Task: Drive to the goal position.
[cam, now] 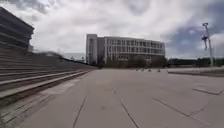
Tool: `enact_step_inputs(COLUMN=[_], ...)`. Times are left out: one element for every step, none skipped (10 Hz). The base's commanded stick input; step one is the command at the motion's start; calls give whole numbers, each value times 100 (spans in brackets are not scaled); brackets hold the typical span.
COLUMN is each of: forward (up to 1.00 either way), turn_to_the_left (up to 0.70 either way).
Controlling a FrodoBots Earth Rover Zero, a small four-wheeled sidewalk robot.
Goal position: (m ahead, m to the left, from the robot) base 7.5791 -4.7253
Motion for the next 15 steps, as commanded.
enact_step_inputs(forward=[70, 70, 70, 70, 70, 70, 70, 70, 70, 70, 70, 70, 70, 70, 70], turn_to_the_left=[36, 36, 36, 36, 29, 21, 14, 7, 0, -8, -15, -22, -29, -34, -34])
